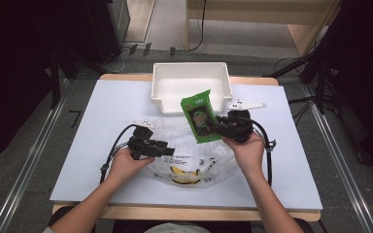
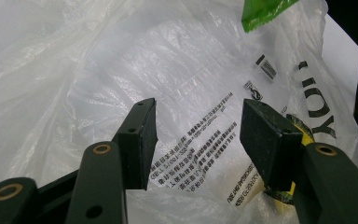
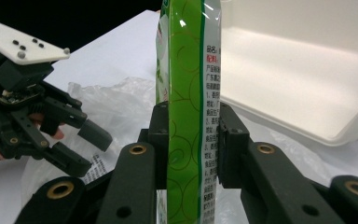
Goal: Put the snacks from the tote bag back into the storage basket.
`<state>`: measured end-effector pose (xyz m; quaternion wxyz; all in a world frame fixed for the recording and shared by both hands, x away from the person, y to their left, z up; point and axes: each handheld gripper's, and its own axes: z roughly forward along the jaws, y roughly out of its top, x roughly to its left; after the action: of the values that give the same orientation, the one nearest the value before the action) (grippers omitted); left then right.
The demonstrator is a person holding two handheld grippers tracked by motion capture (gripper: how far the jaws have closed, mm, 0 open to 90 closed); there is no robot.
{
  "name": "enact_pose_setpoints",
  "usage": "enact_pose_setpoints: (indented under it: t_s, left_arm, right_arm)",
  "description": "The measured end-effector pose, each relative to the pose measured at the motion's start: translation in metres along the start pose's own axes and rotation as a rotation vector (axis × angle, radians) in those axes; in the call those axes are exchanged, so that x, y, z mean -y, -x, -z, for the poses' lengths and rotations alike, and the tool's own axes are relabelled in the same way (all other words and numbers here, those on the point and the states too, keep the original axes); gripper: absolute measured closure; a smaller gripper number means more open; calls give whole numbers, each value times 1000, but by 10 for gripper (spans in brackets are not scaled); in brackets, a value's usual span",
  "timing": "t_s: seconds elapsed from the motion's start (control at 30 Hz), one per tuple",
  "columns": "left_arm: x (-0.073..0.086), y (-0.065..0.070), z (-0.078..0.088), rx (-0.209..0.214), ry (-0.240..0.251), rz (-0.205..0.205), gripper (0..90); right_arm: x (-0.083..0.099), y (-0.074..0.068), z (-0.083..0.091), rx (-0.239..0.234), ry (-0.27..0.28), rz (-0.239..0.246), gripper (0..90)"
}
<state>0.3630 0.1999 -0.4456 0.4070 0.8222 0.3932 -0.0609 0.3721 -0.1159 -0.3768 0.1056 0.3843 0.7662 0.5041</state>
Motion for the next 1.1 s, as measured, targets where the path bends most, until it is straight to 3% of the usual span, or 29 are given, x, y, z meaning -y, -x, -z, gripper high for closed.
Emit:
enact_pose_setpoints:
  t_s: [0.3, 0.8, 1.1]
  left_arm:
    - [0, 0, -1, -3, 0, 2, 474]
    - [1, 0, -2, -6, -4, 5, 474]
    - [1, -1, -2, -4, -9, 2, 474]
  right_arm:
    - [-13, 8, -2, 40, 22, 2, 737]
    - [-29, 20, -21, 105, 18, -7, 737]
    - [-42, 27, -30, 119, 17, -13, 737]
